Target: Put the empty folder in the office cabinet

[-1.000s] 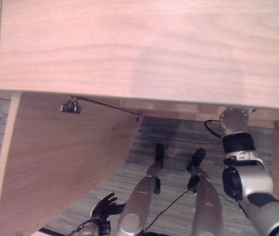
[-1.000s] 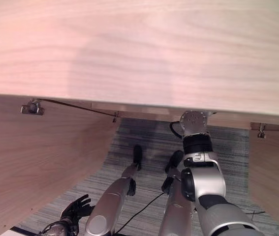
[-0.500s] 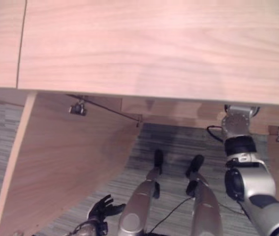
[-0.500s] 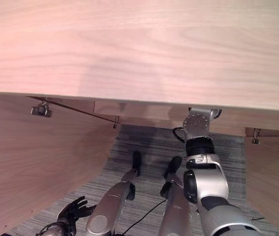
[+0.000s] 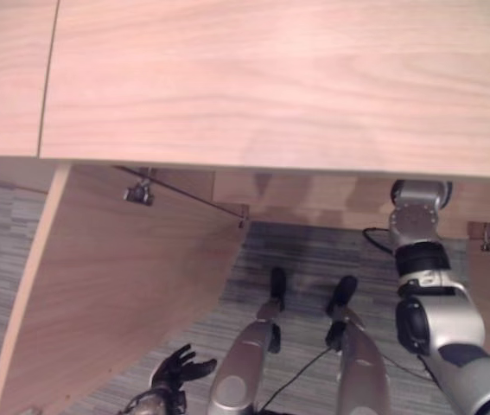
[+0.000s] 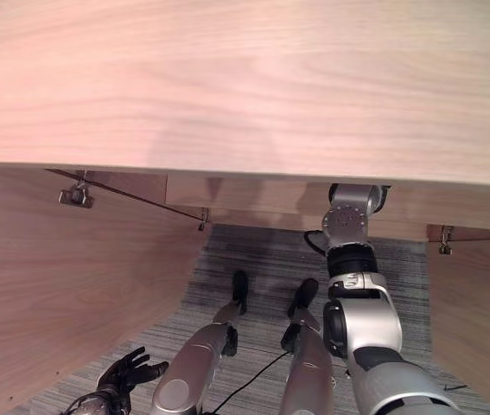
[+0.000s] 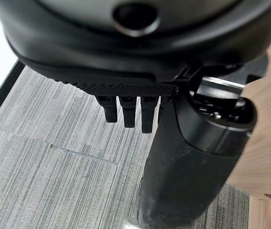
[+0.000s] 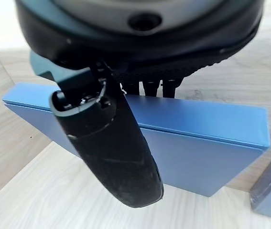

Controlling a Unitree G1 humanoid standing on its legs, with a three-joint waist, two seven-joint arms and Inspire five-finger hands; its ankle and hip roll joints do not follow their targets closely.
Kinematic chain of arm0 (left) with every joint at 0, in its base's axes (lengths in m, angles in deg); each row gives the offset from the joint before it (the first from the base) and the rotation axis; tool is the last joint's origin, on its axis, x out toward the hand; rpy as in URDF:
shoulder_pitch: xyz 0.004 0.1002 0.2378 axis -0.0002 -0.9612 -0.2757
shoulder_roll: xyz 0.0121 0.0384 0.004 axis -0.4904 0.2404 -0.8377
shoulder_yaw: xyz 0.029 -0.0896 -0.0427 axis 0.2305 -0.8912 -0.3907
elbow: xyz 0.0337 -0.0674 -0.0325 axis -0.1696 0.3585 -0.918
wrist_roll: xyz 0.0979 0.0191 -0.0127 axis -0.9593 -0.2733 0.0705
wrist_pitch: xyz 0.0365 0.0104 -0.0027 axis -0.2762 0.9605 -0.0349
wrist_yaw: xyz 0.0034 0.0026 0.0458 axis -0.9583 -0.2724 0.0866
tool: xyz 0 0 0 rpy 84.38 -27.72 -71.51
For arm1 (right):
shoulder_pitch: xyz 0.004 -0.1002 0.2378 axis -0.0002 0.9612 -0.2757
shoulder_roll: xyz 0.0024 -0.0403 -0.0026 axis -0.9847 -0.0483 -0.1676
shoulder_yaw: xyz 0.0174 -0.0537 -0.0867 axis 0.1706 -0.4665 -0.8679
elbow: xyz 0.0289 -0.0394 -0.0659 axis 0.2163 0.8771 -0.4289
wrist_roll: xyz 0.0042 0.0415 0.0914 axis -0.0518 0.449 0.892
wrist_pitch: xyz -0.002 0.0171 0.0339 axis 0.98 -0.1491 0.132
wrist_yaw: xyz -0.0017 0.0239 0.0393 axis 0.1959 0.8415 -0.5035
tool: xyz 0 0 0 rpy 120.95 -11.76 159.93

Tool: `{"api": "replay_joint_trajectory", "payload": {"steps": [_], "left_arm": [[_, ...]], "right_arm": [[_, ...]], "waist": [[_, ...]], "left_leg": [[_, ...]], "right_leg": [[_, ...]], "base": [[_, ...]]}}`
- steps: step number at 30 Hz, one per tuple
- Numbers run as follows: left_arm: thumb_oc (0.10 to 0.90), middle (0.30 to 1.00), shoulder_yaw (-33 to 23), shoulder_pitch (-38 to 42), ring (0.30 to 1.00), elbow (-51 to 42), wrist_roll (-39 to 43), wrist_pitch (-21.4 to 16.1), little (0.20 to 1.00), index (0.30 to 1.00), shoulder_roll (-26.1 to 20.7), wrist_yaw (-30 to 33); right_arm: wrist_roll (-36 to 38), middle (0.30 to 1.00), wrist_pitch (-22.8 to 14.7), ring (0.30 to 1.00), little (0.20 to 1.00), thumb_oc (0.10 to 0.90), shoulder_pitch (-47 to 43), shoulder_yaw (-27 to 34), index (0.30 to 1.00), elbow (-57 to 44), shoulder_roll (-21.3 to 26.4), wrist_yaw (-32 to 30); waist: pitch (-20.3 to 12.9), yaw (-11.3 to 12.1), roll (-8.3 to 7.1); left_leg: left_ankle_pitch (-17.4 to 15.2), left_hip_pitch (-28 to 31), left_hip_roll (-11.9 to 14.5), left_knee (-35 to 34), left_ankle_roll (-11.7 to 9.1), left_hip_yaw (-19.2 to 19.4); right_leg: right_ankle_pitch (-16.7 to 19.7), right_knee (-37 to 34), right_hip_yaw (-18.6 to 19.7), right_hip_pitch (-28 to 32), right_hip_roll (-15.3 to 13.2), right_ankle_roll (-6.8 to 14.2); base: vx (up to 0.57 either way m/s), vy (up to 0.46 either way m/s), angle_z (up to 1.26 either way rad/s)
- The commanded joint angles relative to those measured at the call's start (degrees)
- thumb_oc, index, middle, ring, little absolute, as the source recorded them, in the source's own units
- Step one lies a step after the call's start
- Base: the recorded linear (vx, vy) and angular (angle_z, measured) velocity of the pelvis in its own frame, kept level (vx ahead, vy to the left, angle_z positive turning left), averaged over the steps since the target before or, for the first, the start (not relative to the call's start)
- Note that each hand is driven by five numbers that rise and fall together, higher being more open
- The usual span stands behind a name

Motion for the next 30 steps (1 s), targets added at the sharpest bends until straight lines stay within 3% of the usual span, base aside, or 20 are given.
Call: {"api": "replay_joint_trajectory", "payload": {"steps": [1, 7, 11, 12, 14, 16, 22, 27, 30], "left_arm": [[0.800, 0.900, 0.3, -4.5, 0.900, 5.8, -1.4, 0.1, 0.900, 0.900, -5.1, 1.2], [0.800, 0.900, -1.3, -3.8, 0.900, 7.5, -1.5, 0.0, 0.900, 0.900, -4.7, 1.4], [0.800, 0.900, -2.3, -3.2, 0.900, 8.6, -1.3, -0.5, 0.900, 0.900, -4.0, 1.3], [0.800, 0.900, -2.2, -3.2, 0.900, 8.6, -1.3, -0.5, 0.900, 0.900, -4.0, 1.2], [0.800, 0.900, -3.3, -2.9, 0.900, 10.5, -1.7, -0.5, 0.900, 0.900, -3.5, 1.1], [0.800, 0.900, -3.8, -2.9, 0.900, 11.3, -2.0, 0.0, 0.900, 0.900, -3.3, 1.0], [0.800, 0.900, -5.9, -2.3, 0.900, 14.6, -3.7, -0.2, 0.900, 0.900, -3.6, 1.2], [0.800, 0.900, -6.2, -2.3, 0.900, 17.4, -4.8, -0.3, 0.900, 0.900, -2.4, 1.4], [0.800, 0.900, -6.5, -2.1, 0.900, 20.0, -6.5, -0.3, 0.900, 0.900, -1.3, 0.9]], "right_arm": [[-3.8, 0.900, -1.1, 0.900, 0.900, 0.800, 0.1, -2.1, 0.900, 0.6, 3.6, 3.2], [-3.5, 0.900, -0.9, 0.900, 0.900, 0.800, 3.7, -1.2, 0.900, 0.6, 2.8, 4.3], [-4.0, 0.900, -0.8, 0.900, 0.900, 0.800, 5.6, -1.8, 0.900, -0.8, 2.9, 5.6], [-4.0, 0.900, -0.8, 0.900, 0.900, 0.800, 5.7, -1.8, 0.900, -0.9, 2.9, 5.6], [-3.9, 0.900, -0.1, 0.900, 0.900, 0.800, 7.4, -2.0, 0.900, -0.9, 2.4, 6.4], [-4.1, 0.900, 0.2, 0.900, 0.900, 0.800, 8.4, -1.9, 0.900, -1.7, 2.0, 6.9], [-4.1, 0.900, 1.6, 0.900, 0.900, 0.800, 12.8, -0.1, 0.900, -1.1, 0.8, 7.8], [-4.2, 0.900, 2.0, 0.900, 0.900, 0.800, 14.8, 0.3, 0.900, -0.1, -0.6, 8.3], [-4.9, 0.900, 2.6, 0.900, 0.900, 0.800, 16.5, 1.1, 0.900, 1.0, -0.7, 8.7]], "waist": [[-6.8, 0.6, -3.66], [-7.7, 0.8, -4.60], [-7.8, 1.1, -5.47], [-7.3, 1.0, -5.57], [-8.1, 0.4, -5.66], [-8.7, 0.0, -5.47], [-11.6, -1.1, -6.76], [-13.3, -1.0, -6.63], [-14.8, -1.6, -5.83]], "left_leg": [[-5.7, 2.4, 1.5, 1.3, -2.5, 0.5], [-7.4, 2.6, 2.4, 5.1, -3.2, 0.3], [-15.7, 2.5, 1.5, 16.1, -3.1, -0.8], [-14.8, 1.8, 1.3, 16.8, -2.7, 0.0], [-17.5, 4.6, 0.2, 16.5, -2.1, -0.4], [-17.6, 6.3, 0.0, 14.5, -1.6, 0.2], [-14.2, 10.1, -1.8, 4.0, -0.9, 0.6], [-10.7, 12.3, -2.7, -1.9, -0.9, 0.0], [-10.3, 14.3, -3.6, -3.4, -0.5, -0.2]], "right_leg": [[0.9, -7.7, -1.0, 7.2, 0.6, 4.9], [0.4, -8.2, -1.9, 9.4, 1.0, 4.3], [-1.6, -7.4, -1.1, 10.4, 0.4, 3.7], [-0.6, -7.3, -2.1, 10.0, -0.1, 3.2], [-0.8, -7.8, -2.7, 10.0, 0.8, 3.2], [-0.4, -8.3, -2.9, 10.0, 1.4, 3.4], [3.0, -11.3, -3.5, 10.5, 1.7, 5.1], [3.4, -11.7, -3.7, 11.8, 1.2, 5.9], [3.8, -11.2, -3.7, 12.7, -0.2, 6.5]], "base": [[0.01, -0.058, -0.01], [0.01, -0.079, 0.05], [0.02, -0.048, 0.08], [-0.10, -0.004, 0.09], [-0.04, 0.012, 0.14], [0.03, 0.036, 0.13], [0.01, 0.064, 0.04], [0.00, 0.071, 0.00], [-0.01, 0.145, 0.06]]}}
